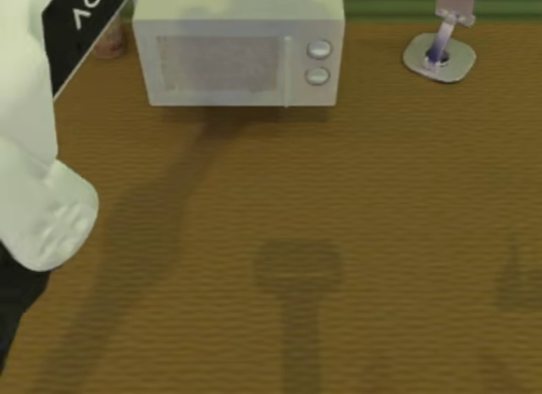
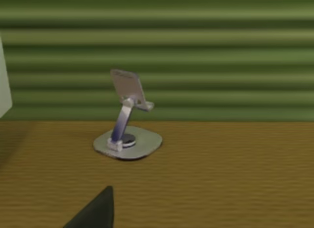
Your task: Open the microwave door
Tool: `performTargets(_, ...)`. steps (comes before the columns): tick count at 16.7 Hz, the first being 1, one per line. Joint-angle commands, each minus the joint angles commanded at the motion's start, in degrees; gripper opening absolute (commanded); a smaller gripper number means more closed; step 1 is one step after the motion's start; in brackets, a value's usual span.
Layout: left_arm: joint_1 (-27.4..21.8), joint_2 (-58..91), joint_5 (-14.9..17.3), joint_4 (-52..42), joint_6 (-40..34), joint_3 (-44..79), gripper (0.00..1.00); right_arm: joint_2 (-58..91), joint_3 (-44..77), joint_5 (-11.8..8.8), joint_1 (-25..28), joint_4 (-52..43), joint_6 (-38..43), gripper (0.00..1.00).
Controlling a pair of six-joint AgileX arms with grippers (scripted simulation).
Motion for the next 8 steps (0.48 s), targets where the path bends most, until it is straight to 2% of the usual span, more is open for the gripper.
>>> performTargets(4,-2.01,8.59,-1.28,-4.68,-2.24,9.47,1.0,0.0,0.0,0.0,0.0,0.0,0.0,1.0)
performTargets(8,-2.41,10.29,-1.54,-5.59,-2.69,11.32,1.0,0.0,0.0,0.0,0.0,0.0,0.0,1.0)
